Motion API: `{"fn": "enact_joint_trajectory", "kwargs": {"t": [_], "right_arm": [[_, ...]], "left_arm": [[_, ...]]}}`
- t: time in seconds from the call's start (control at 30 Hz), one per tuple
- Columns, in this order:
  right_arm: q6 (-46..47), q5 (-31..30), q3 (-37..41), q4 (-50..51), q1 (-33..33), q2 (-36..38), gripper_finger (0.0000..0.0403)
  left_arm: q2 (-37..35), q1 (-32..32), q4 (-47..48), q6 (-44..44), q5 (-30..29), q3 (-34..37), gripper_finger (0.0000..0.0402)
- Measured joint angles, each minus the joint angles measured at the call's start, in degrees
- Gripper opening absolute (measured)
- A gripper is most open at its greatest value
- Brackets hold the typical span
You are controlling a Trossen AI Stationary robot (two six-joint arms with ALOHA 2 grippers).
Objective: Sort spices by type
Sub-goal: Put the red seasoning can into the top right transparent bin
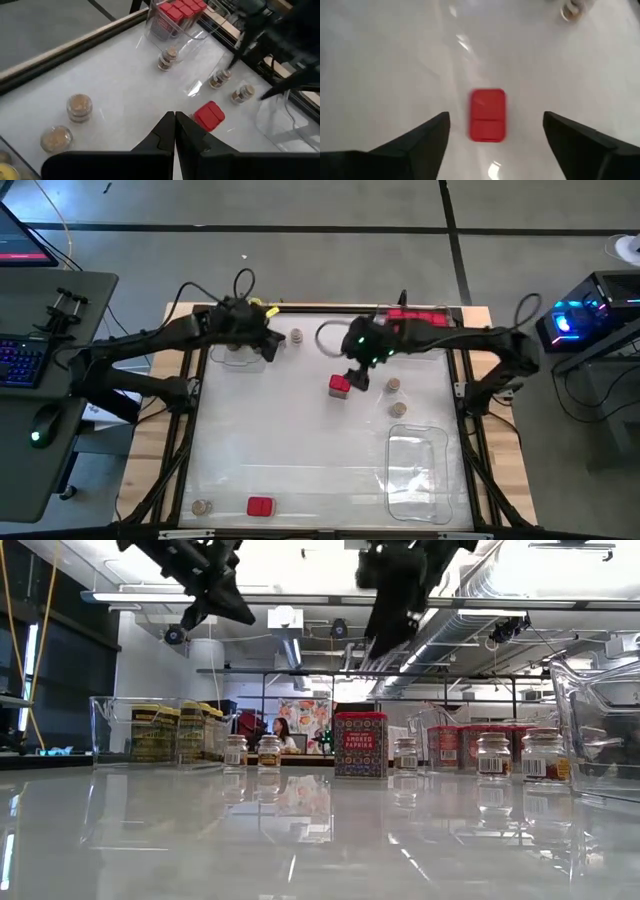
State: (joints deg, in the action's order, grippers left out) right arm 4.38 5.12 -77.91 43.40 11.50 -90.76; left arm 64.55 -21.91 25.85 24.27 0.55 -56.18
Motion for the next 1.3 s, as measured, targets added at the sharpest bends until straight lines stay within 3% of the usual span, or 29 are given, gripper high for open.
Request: {"fn": "enact_joint_trajectory", "kwargs": {"t": [0.07, 0.27, 0.73, 0.9, 1.07, 1.3], "right_arm": [[-0.43, -2.11, 0.0, 0.44, -1.22, -2.65, 0.0329], [-0.5, -0.63, 0.0, 1.02, -2.21, -9.35, 0.0332], [-0.43, -0.65, 0.0, 0.07, -2.47, -15.39, 0.0328], [-0.34, -0.39, 0.0, -0.05, -2.67, -16.96, 0.0299], [1.05, -0.78, 0.0, -0.73, -2.66, -17.02, 0.0215], [-1.03, -0.12, -1.99, 4.08, -1.86, -14.8, 0.0211]], "left_arm": [[-1.41, 0.6, -0.48, 1.07, -0.57, 1.6, 0.0], [-2.59, 1.88, -0.91, 0.58, -1.85, 2.99, 0.0], [-2.64, 1.88, -0.4, -1.95, -1.43, 2.94, 0.0], [-2.64, 1.89, -0.18, -2.95, -1.22, 2.92, 0.0], [-2.64, 1.88, -0.16, -3.44, -1.23, 2.92, 0.0], [-2.64, 1.88, -0.2, -3.95, -1.22, 2.9, 0.0]]}}
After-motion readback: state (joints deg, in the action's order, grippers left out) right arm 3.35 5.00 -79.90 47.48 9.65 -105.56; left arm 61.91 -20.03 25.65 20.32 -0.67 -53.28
